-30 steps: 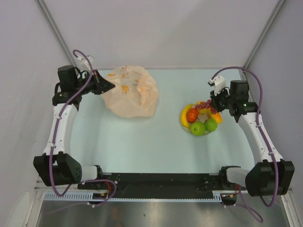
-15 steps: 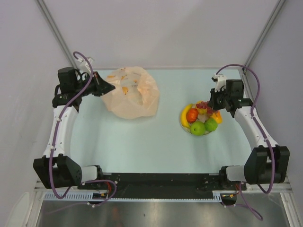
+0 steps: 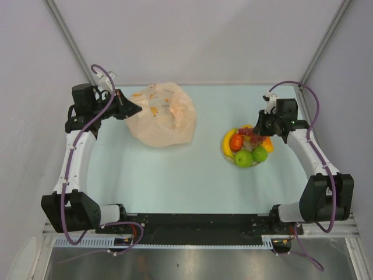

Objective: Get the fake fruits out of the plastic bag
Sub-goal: Place the fake fruit on the plate, then place the plastic bag at the center of the board.

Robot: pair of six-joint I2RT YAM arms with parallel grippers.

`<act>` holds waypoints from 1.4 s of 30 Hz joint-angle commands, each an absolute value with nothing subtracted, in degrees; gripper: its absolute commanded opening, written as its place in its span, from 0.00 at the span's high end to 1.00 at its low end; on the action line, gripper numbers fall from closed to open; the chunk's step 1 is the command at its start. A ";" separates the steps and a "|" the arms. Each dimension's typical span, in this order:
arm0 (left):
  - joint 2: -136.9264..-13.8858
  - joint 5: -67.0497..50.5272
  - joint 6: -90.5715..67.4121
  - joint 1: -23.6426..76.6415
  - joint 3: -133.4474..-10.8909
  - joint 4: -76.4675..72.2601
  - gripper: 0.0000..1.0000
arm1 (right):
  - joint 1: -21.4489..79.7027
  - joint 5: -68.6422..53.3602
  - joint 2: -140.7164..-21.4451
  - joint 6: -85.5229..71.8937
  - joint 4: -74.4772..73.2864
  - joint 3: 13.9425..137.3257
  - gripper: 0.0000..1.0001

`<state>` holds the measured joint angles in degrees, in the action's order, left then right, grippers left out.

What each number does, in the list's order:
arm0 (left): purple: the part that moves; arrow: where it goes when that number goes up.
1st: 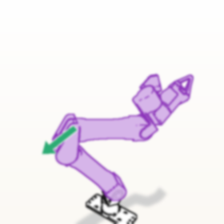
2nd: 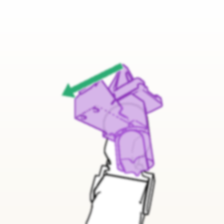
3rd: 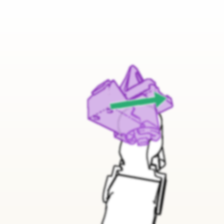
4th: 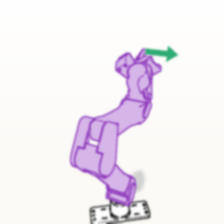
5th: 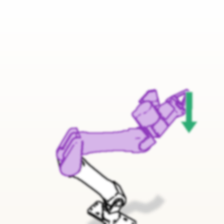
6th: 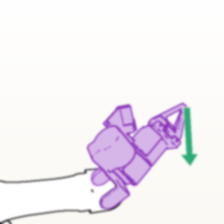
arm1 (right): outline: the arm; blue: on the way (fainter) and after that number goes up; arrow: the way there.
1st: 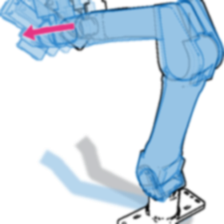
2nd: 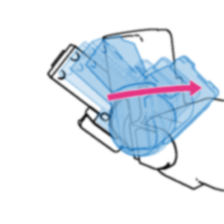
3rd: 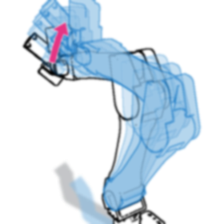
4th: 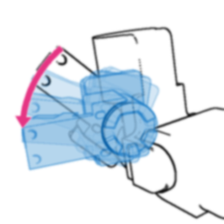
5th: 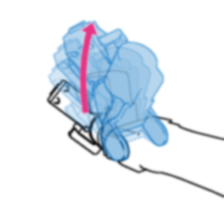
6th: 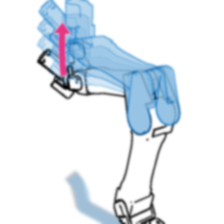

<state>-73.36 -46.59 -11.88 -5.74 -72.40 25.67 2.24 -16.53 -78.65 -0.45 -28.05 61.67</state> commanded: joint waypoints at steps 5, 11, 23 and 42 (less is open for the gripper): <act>-72.60 -46.93 -10.64 -5.54 -72.51 23.82 1.00 | 1.76 -18.36 -79.63 -5.45 -27.43 61.79 0.53; -72.86 -47.11 -10.55 -5.62 -72.33 23.82 1.00 | -1.13 -23.11 -79.46 -5.89 -26.89 64.60 0.45; -71.81 -47.20 -9.93 -5.62 -71.89 24.08 1.00 | -2.20 -8.98 -74.98 -1.67 -23.82 68.11 0.02; -65.40 -31.83 -3.17 -6.15 -77.87 29.88 0.00 | -2.29 1.76 -72.86 -7.12 -28.74 67.50 0.00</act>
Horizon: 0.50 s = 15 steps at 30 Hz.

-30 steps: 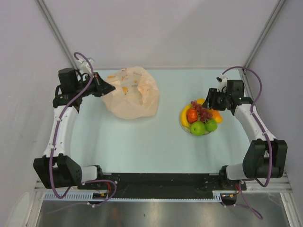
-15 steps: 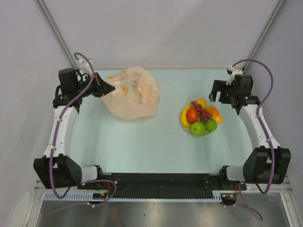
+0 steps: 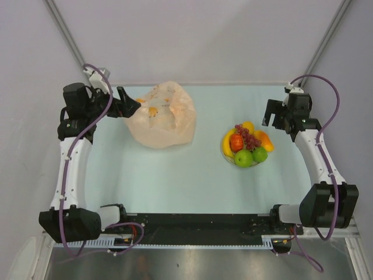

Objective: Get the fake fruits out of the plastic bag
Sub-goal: Place the plastic bag at the center of the board, then reset both arms

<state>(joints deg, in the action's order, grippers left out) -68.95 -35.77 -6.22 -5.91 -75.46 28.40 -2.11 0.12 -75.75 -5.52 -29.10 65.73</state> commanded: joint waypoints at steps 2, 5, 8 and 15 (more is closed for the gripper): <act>-64.34 -29.28 -1.67 -6.24 -77.08 31.11 0.00 | -2.29 2.19 -72.25 -7.03 -28.83 67.50 0.00; -62.23 -25.14 -0.79 -6.15 -74.98 31.90 0.00 | -2.29 3.34 -72.07 -6.86 -28.83 67.41 0.00; -60.65 -23.65 -0.35 -6.50 -72.69 32.52 0.00 | -2.29 3.34 -71.46 -6.94 -28.48 67.24 0.00; -57.66 -22.33 -0.88 -7.56 -69.00 33.40 0.00 | -2.29 1.85 -71.19 -8.43 -28.04 66.62 0.00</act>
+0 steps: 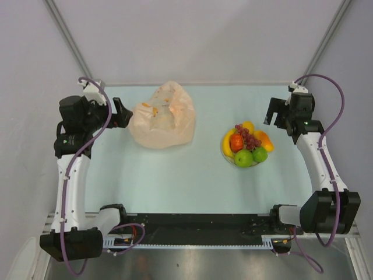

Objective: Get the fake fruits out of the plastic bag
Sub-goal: Reset both arms

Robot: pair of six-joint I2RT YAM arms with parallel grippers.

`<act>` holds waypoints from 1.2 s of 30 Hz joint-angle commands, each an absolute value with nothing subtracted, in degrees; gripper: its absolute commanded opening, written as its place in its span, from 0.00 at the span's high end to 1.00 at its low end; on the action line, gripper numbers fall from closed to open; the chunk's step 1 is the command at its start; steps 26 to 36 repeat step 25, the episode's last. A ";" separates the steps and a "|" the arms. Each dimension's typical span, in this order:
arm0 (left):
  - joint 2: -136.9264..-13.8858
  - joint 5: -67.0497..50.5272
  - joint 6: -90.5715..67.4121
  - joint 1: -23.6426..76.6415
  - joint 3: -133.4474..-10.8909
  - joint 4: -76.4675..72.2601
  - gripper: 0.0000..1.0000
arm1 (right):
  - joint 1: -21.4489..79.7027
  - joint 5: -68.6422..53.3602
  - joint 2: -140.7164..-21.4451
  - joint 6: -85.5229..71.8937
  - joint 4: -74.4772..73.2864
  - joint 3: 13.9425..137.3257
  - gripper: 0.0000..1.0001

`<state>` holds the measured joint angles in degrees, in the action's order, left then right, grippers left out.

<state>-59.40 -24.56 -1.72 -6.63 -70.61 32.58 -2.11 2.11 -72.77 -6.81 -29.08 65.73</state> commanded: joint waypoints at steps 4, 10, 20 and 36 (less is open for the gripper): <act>-56.34 -21.36 -1.23 -7.91 -66.36 33.92 0.00 | -2.29 1.06 -70.75 -8.96 -27.33 66.09 0.00; -55.46 -21.45 -1.67 -8.52 -65.04 34.10 0.00 | -2.37 0.88 -69.87 -9.05 -27.16 64.87 0.00; -54.58 -22.32 -2.81 -9.49 -64.51 34.19 0.00 | -2.37 0.53 -69.08 -9.75 -26.37 63.28 0.00; -54.49 -22.50 -3.08 -9.93 -64.34 34.10 0.00 | -2.37 0.53 -69.08 -9.84 -26.10 63.11 0.00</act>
